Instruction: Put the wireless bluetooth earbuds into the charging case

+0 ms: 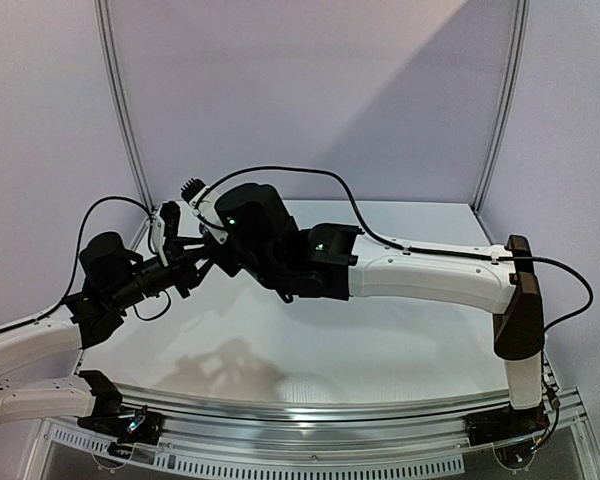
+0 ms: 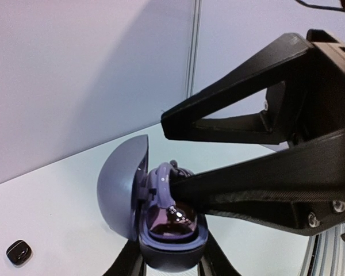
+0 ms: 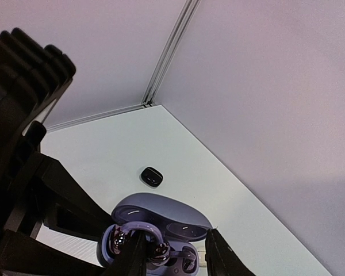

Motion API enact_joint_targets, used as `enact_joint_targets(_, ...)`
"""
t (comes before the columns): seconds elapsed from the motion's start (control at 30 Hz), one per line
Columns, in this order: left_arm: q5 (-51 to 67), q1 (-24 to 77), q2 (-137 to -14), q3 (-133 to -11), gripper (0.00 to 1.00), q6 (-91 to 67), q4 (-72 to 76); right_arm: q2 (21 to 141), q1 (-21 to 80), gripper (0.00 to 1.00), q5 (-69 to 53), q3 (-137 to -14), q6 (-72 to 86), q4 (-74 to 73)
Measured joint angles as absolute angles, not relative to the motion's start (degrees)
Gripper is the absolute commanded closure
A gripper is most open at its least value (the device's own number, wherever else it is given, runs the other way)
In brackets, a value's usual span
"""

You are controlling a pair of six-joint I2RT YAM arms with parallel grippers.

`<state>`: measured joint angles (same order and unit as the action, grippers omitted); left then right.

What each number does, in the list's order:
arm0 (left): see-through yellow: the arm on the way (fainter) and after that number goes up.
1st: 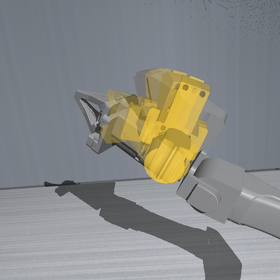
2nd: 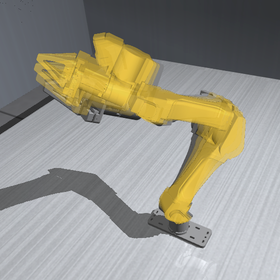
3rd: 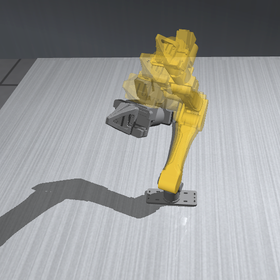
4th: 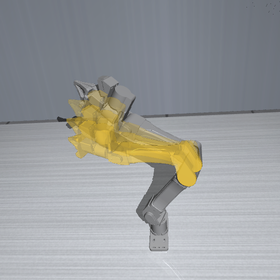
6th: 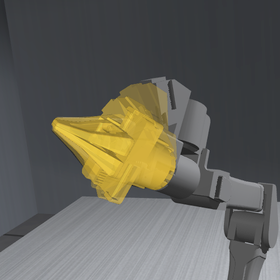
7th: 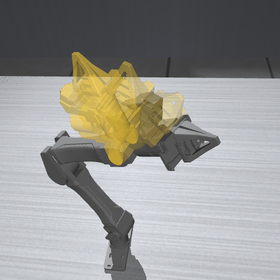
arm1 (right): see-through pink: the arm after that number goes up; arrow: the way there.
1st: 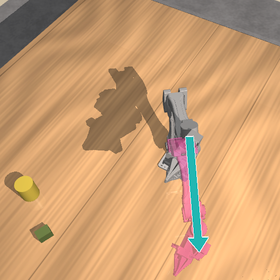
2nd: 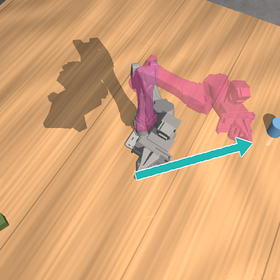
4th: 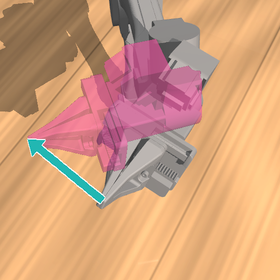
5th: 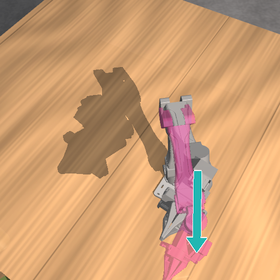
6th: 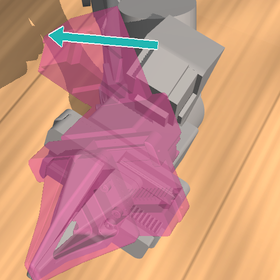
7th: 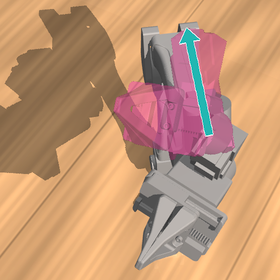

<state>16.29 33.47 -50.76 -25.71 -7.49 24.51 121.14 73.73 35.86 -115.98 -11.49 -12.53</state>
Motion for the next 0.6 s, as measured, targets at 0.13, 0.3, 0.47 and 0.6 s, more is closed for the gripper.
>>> enact_joint_targets(0.13,16.45,33.47,-50.76,-25.63,1.0,-7.49,24.47,120.97,73.71,0.63,35.11,-115.98,-11.44,-13.15)
enact_joint_targets(0.3,17.32,33.47,-50.76,-25.63,1.0,-7.49,24.47,120.38,73.67,0.61,34.35,-115.98,-11.11,-14.66)
enact_joint_targets(0.47,17.65,33.47,-50.76,-25.63,1.0,-7.51,24.36,120.14,73.43,0.6,33.52,-115.98,-10.63,-15.55)
enact_joint_targets(0.6,18.09,33.47,-50.76,-25.61,1.0,-7.55,24.16,120.01,73.32,0.58,32.95,-116.33,-10.46,-16.75)
